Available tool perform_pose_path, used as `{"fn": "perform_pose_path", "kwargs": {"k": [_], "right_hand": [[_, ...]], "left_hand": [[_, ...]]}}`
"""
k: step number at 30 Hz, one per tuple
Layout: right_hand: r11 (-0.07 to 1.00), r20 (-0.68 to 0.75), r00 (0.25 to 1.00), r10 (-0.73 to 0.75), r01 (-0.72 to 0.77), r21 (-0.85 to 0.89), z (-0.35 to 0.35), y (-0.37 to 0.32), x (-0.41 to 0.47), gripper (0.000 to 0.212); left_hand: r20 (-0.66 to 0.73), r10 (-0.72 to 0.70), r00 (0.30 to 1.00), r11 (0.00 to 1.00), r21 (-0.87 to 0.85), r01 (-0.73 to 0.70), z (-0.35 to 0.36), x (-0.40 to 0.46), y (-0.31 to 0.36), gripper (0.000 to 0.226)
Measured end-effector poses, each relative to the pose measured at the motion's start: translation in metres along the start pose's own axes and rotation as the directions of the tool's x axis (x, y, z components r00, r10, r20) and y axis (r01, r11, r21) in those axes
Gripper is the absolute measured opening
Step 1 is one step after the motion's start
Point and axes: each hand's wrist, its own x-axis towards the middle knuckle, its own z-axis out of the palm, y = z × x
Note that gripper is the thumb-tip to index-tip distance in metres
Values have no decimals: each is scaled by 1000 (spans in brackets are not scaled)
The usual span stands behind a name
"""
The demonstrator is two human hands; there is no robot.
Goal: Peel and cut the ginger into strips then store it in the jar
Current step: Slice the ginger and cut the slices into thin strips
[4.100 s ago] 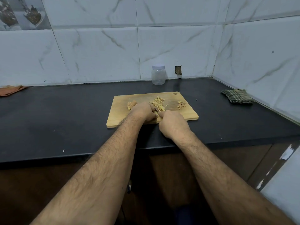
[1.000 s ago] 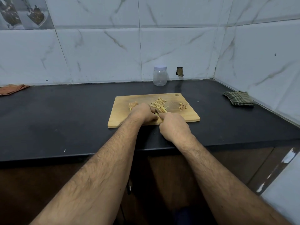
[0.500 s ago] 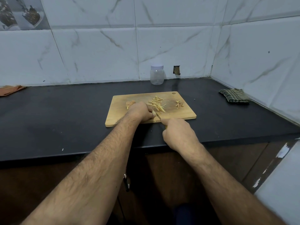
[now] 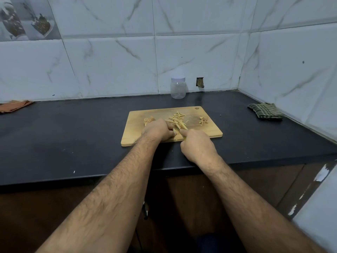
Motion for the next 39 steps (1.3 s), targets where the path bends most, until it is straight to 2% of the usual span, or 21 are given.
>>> {"fn": "perform_pose_path", "kwargs": {"k": [2,6,19,29,39], "right_hand": [[1000,-8,1000,-16,16,10,3,-2,2,55],[999,-4,999,-36,36,-2,6,-4,7,52],[997,26,999,-43,45,-58,4,-10,7,47],[992,74,997,-6,15,-125,-3,6,-17,50],[999,-7,1000,-10,10,-54,1,3,1,51]], "left_hand": [[-2,10,1000,1000,2,-10,2,2,-1,9],[-6,7,1000,1000,-3,-7,2,3,-2,9],[16,11,1000,999,-42,-10,2,7,-3,19],[12,-2,1000,1000,-6,2,3,6,-3,10],[-51,-36,998,997,-64,32,2,-3,-2,37]]}}
